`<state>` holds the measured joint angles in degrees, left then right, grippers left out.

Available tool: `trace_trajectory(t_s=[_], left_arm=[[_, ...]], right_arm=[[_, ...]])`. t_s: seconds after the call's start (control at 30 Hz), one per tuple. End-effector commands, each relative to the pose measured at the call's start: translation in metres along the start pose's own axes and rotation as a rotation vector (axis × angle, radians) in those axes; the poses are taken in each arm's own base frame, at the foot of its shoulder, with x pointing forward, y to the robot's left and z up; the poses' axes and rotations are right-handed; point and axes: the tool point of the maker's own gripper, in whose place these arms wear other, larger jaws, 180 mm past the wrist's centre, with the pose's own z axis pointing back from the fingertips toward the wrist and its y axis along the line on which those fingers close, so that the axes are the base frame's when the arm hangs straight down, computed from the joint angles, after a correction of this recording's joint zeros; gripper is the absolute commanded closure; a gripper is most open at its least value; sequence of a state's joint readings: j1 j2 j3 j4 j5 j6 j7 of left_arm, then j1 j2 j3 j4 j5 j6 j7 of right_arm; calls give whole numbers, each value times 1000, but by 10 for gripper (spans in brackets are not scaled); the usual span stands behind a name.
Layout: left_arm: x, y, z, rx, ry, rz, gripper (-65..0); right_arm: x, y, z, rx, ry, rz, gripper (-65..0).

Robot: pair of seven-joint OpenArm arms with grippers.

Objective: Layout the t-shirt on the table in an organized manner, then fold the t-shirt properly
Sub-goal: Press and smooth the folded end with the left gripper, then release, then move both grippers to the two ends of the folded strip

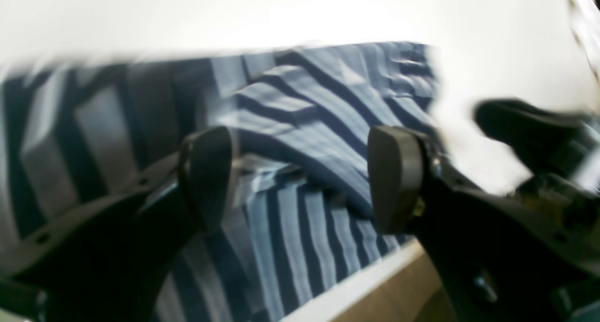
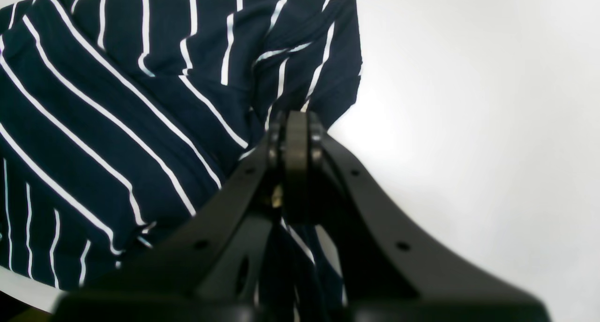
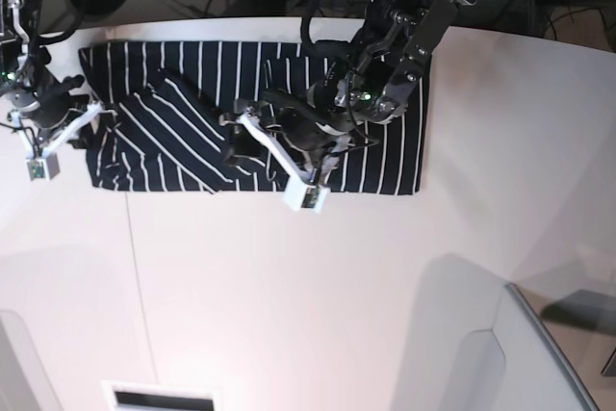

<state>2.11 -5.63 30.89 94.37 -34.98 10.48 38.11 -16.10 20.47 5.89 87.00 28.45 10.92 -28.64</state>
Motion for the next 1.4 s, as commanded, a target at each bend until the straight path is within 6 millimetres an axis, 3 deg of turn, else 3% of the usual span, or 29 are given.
trace_trajectory(t_s=[0.0,0.1,0.23,0.3,0.4,0.43,0.53,0.6,0.7,0.87,0.93,1.0,1.07,1.13,1.2,1.27,1.37], left_arm=[[9,-20,1,-53,-28,-20,-436],[14,-20,5,-53,-47,-12,-434],[23,19,17,37,-86,36,-423],[31,42,23,88,-111,62,-339],[39,71,28,151,-133,90,-64],[40,78,28,165,-132,96,0],[49,86,20,181,-130,91,0],[45,94,13,197,-108,102,0],[29,111,2,237,-70,140,0],[-14,150,-9,333,-13,177,0],[-6,150,-8,331,-47,170,0],[17,142,-1,307,-107,151,0],[47,128,12,270,-182,111,0],[59,115,27,241,-223,82,0],[67,115,47,242,-252,82,0],[65,125,66,272,-266,117,0],[55,162,99,377,-293,165,0]], right_arm=[[13,-4,3,-3,-40,9,0],[14,-3,3,-3,-41,9,0],[9,-6,4,-6,-31,11,0],[8,-5,5,-5,-29,12,0],[7,-4,5,-3,-27,10,0],[7,-3,5,-2,-29,9,0],[7,-3,4,-1,-29,8,0],[7,-3,4,-1,-29,8,0],[7,-3,4,-1,-29,8,0],[7,-3,5,-2,-29,9,0],[7,-3,4,-3,-28,8,0],[7,-3,5,-2,-29,9,0],[9,-4,5,-4,-34,3,0],[14,1,10,9,-62,-14,0],[26,-5,25,9,-126,-101,-6],[36,3,35,72,-172,-168,-66],[36,28,35,227,-68,-209,-309]])
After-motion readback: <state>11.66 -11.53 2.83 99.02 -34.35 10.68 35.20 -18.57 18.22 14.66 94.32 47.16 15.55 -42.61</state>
